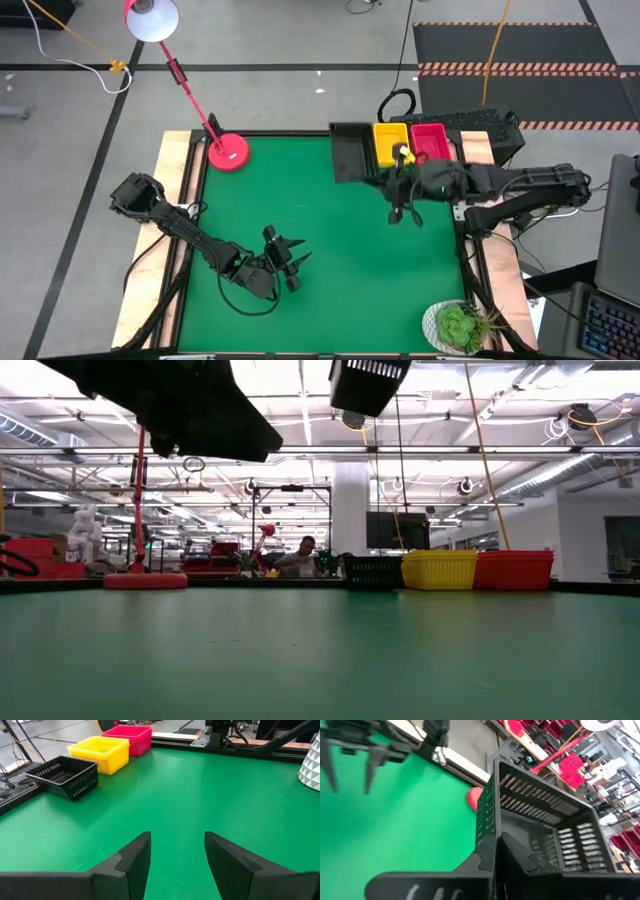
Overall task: Stack baskets by color
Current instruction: Stack the bottom black bin on the top stacked black bins
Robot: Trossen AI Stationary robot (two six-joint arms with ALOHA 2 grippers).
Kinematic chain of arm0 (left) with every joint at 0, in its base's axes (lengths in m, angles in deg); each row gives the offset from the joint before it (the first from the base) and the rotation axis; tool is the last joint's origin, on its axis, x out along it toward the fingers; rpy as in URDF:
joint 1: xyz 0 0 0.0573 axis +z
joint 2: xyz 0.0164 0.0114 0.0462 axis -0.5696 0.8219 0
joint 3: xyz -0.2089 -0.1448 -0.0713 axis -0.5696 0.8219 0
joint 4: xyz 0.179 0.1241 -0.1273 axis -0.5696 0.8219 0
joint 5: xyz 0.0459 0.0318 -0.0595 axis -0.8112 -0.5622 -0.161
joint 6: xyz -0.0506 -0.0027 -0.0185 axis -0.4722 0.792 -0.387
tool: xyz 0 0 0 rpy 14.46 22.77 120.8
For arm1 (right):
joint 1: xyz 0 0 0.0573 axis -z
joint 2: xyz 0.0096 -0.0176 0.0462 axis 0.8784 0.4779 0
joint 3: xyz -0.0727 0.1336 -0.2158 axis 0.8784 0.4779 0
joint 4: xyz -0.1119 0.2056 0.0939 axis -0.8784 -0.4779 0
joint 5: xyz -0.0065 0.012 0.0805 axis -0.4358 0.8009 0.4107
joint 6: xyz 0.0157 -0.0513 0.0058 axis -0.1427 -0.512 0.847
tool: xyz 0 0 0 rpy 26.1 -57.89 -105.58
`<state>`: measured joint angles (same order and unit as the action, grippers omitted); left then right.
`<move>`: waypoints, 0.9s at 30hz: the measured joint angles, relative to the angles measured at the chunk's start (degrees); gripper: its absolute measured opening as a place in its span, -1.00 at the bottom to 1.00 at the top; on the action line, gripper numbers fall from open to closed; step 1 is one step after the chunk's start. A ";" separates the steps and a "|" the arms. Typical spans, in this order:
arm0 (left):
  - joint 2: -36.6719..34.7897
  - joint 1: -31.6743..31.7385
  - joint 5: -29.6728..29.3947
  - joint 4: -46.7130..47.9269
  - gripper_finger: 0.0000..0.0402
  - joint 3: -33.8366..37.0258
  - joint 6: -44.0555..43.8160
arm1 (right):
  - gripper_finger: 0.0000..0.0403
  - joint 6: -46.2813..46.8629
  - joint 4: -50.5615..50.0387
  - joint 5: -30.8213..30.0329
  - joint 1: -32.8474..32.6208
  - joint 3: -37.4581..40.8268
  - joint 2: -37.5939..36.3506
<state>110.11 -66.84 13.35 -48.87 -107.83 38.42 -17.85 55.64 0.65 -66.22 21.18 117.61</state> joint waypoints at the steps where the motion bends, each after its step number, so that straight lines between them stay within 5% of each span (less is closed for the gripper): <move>1: 0.02 -0.02 0.04 0.00 -0.06 0.00 0.00 | -0.98 -0.68 0.14 1.33 1.36 -0.62 0.00; 12: 0.02 -0.13 0.09 -0.04 -0.06 0.00 0.24 | -0.98 -7.47 0.42 14.17 16.07 -2.09 2.19; 27: 0.03 -0.13 1.06 0.09 -0.06 0.00 0.53 | -0.98 -7.18 2.09 26.94 31.22 -2.09 14.85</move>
<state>110.14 -66.97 14.42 -48.78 -107.83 38.95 -25.04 57.73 27.58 -35.00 19.09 132.46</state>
